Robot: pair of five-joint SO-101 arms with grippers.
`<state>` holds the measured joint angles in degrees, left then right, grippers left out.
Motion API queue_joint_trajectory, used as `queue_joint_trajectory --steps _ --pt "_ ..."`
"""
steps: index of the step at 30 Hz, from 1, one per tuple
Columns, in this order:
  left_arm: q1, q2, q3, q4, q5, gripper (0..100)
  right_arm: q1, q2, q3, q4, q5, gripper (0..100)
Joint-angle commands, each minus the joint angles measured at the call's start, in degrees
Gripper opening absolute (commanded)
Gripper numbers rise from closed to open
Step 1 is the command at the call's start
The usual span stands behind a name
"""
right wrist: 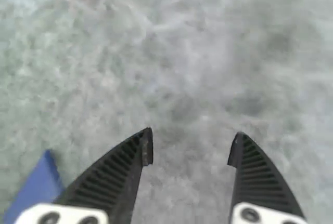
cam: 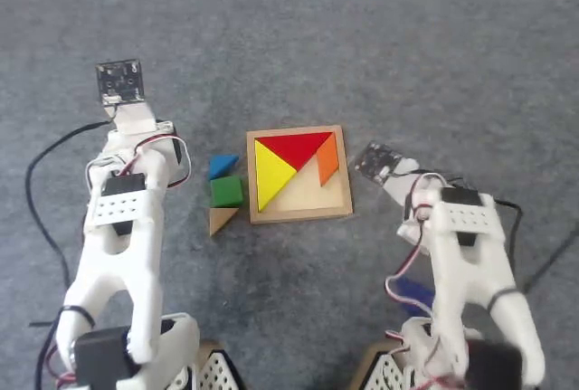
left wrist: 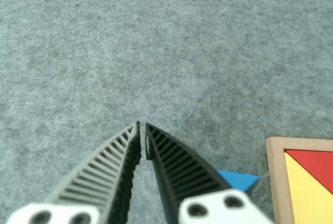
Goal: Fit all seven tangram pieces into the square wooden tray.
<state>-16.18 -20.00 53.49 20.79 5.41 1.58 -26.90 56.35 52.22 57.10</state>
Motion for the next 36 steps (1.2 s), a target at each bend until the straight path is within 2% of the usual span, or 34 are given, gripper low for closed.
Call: queue_joint_trajectory --steps 1,6,8,11,12,14,17,21,26,30,36 --pt "0.6 -2.4 -0.8 -1.2 0.5 2 3.1 -15.2 -1.2 10.2 -0.6 24.8" --pt "0.6 -2.4 -0.8 -1.2 0.5 2 8.7 -30.2 4.6 22.1 7.8 23.6" --pt "0.6 -2.5 -0.8 -1.2 0.5 2 10.5 -34.3 9.6 21.5 9.7 16.8" --pt "0.4 -2.5 -0.8 -1.2 0.5 2 11.1 -37.5 13.5 22.8 9.7 1.5" --pt "0.2 -2.5 -0.8 -1.2 0.5 2 11.3 -37.7 13.5 24.7 9.7 0.1" --pt "0.2 -2.5 -0.8 -1.2 0.5 2 11.3 -37.7 12.9 29.4 9.7 3.7" --pt "0.5 -2.3 -0.8 -1.2 0.5 2 11.6 -37.5 11.9 34.2 9.6 0.7" --pt "0.4 -2.4 -0.8 -1.2 0.5 2 13.7 -30.6 10.7 33.6 8.7 0.7" --pt "0.3 -2.4 -0.8 -1.2 0.5 2 13.4 -8.4 5.7 34.1 8.3 0.7" --pt "0.4 -2.5 -0.7 -1.2 0.5 2 9.4 0.5 3.9 28.7 6.7 0.7" --pt "0.3 -2.2 -0.7 -1.2 0.5 2 -2.2 4.6 4.0 20.6 -5.4 0.7"
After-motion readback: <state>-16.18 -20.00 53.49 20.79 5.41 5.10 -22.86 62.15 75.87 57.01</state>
